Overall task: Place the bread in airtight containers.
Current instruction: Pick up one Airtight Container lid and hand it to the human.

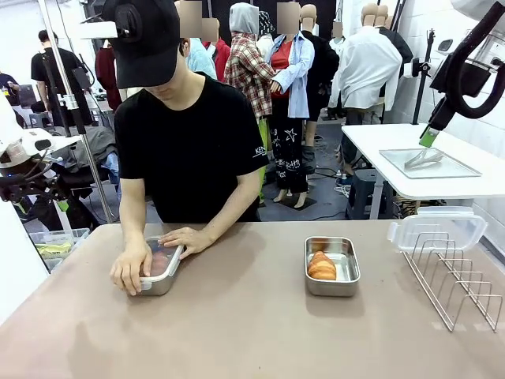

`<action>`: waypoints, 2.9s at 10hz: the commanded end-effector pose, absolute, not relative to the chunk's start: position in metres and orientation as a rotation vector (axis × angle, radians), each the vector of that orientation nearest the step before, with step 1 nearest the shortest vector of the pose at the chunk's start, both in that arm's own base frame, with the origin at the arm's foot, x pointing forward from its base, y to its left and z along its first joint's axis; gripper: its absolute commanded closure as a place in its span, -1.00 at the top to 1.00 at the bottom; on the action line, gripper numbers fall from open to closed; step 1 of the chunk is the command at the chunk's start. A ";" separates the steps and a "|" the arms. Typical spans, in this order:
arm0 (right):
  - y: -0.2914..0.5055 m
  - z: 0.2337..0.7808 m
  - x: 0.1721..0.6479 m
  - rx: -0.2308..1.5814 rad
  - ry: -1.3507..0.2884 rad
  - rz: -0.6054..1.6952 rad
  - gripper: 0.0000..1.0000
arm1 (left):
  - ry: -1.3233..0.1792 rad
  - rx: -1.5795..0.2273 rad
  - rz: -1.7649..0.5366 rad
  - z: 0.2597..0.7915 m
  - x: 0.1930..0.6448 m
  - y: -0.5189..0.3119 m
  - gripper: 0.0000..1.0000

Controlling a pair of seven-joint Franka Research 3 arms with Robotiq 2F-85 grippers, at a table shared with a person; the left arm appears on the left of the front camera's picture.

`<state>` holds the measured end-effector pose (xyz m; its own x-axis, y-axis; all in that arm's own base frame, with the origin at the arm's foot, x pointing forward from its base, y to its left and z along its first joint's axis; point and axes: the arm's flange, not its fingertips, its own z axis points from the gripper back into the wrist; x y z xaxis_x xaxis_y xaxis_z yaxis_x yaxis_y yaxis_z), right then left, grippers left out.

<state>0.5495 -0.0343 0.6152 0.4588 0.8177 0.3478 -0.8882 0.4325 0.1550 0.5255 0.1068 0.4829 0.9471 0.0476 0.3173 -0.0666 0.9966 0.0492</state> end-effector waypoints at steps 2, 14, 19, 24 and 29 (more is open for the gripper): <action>-0.031 0.615 0.553 0.335 -0.246 1.061 1.00 | -0.322 0.077 0.067 0.485 0.525 0.106 1.00; -0.031 0.615 0.553 0.335 -0.246 1.061 1.00 | -0.322 0.077 0.067 0.485 0.525 0.106 1.00; -0.031 0.615 0.553 0.335 -0.246 1.061 1.00 | -0.322 0.077 0.067 0.485 0.525 0.106 1.00; -0.031 0.615 0.553 0.335 -0.246 1.061 1.00 | -0.322 0.077 0.067 0.485 0.525 0.106 1.00; -0.031 0.615 0.553 0.335 -0.246 1.061 1.00 | -0.322 0.077 0.067 0.485 0.525 0.106 1.00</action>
<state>0.5495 -0.0343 0.6152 0.4588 0.8177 0.3478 -0.8882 0.4325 0.1550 0.5255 0.1068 0.4829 0.9471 0.0476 0.3173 -0.0666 0.9966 0.0492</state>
